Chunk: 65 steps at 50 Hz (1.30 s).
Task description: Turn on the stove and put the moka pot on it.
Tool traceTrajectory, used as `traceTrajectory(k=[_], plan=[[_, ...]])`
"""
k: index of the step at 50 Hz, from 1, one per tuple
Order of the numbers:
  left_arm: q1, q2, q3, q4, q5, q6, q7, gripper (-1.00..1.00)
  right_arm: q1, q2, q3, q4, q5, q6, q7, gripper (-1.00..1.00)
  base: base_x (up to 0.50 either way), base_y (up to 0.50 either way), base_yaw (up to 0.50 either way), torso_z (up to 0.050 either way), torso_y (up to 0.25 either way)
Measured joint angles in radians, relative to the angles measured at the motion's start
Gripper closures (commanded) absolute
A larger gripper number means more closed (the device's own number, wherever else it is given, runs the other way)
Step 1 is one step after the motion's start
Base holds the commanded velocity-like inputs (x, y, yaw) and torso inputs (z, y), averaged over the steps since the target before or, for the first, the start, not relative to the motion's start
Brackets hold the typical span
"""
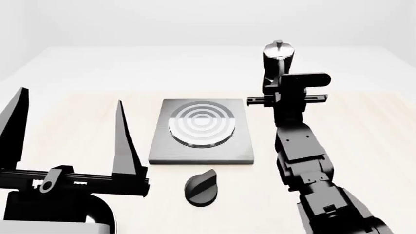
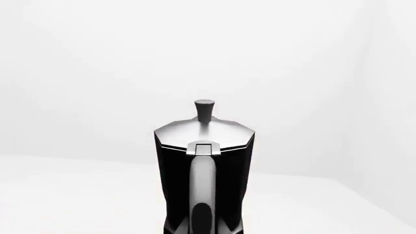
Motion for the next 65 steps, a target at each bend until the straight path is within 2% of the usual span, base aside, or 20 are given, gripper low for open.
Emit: traceTrajectory(k=[16,21,26,39,47,56,65], plan=[[0.012,-0.004,-0.002,-0.003,0.001,0.01,-0.008,-1.0,0.111,-0.068,0.072,0.147,-0.091,-0.038,-0.034,1.0,0.0,0.0,0.0,0.001,0.001],[0.014,-0.005,0.0,-0.003,0.003,0.011,-0.011,-1.0,0.125,-0.084,0.038,0.155,-0.048,-0.041,-0.038,1.0,0.0,0.0,0.0,0.0,0.002],[0.014,-0.005,0.002,-0.005,0.004,0.012,-0.013,-1.0,0.141,-0.094,-0.076,0.155,0.083,-0.051,-0.036,1.0,0.0,0.0,0.0,0.0,0.0],[0.005,-0.006,0.007,-0.007,0.003,0.004,-0.013,-1.0,0.172,-0.105,-0.543,0.152,0.602,-0.123,-0.021,1.0,0.0,0.0,0.0,0.0,0.002],[0.0,-0.009,0.008,-0.011,0.0,0.002,-0.014,-1.0,0.179,-0.108,-0.778,0.129,0.856,-0.172,-0.015,1.0,0.0,0.0,0.0,0.0,0.001],[0.0,-0.012,0.004,-0.013,-0.004,0.004,-0.017,-1.0,0.173,-0.109,-0.961,0.081,1.048,-0.223,-0.012,1.0,0.0,0.0,0.0,0.0,0.001],[0.001,-0.014,0.002,-0.012,-0.007,0.006,-0.02,-1.0,0.166,-0.11,-1.059,0.033,1.149,-0.254,-0.015,1.0,0.0,0.0,0.0,0.0,0.001]])
